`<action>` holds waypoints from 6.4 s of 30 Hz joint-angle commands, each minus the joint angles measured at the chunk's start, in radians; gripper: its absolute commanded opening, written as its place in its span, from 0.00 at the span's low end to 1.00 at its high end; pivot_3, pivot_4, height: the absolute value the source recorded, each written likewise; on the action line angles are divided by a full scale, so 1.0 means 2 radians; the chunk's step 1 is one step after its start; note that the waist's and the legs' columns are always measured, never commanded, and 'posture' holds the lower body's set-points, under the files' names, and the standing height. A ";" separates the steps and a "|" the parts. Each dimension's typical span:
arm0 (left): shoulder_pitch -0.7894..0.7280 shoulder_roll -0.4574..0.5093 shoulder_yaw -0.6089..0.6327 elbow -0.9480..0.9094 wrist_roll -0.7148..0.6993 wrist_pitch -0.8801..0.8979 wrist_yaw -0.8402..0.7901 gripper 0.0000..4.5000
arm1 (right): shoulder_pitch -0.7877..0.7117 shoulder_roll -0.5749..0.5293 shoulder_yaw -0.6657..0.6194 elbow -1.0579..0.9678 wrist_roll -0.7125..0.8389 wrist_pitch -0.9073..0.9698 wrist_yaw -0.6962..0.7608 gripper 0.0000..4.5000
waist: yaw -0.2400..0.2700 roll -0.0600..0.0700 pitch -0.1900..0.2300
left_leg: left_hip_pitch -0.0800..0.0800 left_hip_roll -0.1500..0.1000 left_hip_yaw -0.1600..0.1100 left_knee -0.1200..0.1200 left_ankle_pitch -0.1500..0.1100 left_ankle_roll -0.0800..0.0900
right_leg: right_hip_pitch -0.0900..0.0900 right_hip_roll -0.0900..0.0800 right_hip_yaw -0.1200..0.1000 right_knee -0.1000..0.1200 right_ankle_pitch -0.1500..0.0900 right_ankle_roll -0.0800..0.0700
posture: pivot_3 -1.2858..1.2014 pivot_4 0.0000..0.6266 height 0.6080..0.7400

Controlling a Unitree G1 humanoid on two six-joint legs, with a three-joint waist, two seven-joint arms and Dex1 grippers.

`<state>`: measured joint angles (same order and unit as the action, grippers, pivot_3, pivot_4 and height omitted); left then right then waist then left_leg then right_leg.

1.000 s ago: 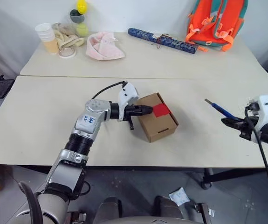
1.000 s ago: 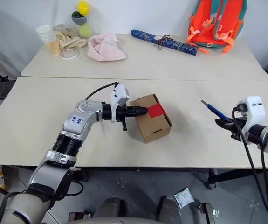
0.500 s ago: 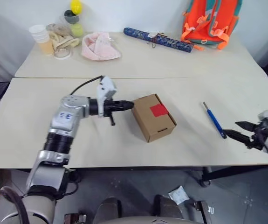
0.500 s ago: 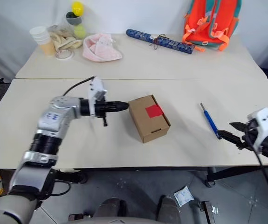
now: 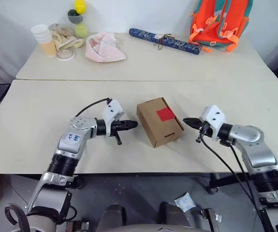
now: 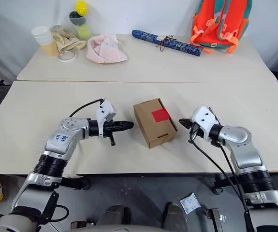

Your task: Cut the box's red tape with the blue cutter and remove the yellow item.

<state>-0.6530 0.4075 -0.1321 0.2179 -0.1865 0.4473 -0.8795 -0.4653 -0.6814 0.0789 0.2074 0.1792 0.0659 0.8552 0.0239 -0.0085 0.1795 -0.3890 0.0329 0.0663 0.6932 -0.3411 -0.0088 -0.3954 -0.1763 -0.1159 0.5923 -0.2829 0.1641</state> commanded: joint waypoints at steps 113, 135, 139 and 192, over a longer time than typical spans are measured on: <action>-0.076 0.021 -0.079 -0.011 0.004 0.008 -0.108 0.00 | -0.157 -0.026 -0.078 -0.045 0.248 0.721 -0.045 0.89 | -0.002 0.001 -0.001 | 0.001 0.000 0.000 0.000 0.000 0.000 | 0.000 0.000 0.001 0.002 0.000 0.000 | 0.52 0.24 1.00; -0.056 0.022 -0.069 -0.032 0.001 0.020 -0.094 0.00 | -0.152 0.018 -0.028 -0.025 0.254 0.740 -0.048 0.48 | -0.002 0.001 -0.001 | 0.001 0.000 0.000 0.001 0.000 0.000 | 0.000 0.000 0.001 0.002 0.000 0.000 | 0.52 0.24 1.00; -0.056 0.021 -0.069 -0.033 0.001 0.020 -0.094 0.00 | -0.156 0.022 -0.017 -0.011 0.248 0.728 -0.048 0.48 | -0.003 0.001 -0.001 | 0.001 0.000 0.000 0.000 0.000 0.000 | 0.000 0.000 0.001 0.002 0.000 0.000 | 0.52 0.24 1.00; 0.000 -0.134 -0.065 0.013 -0.007 -0.093 0.001 0.00 | -0.396 -0.294 0.228 -0.062 0.413 0.774 -0.049 0.00 | 0.001 0.002 0.000 | -0.002 -0.001 0.000 0.002 -0.001 0.001 | -0.001 -0.002 0.000 0.000 0.000 0.000 | 0.52 0.24 1.00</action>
<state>-0.6622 0.1368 -0.2663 0.2783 -0.2039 0.2542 -0.8851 -1.2252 -1.2447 0.5304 0.1172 0.9655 1.6111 0.7593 0.0266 -0.0047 0.1786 -0.3925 0.0310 0.0663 0.6971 -0.3427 -0.0061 -0.3973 -0.1798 -0.1161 0.5920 -0.2823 0.1646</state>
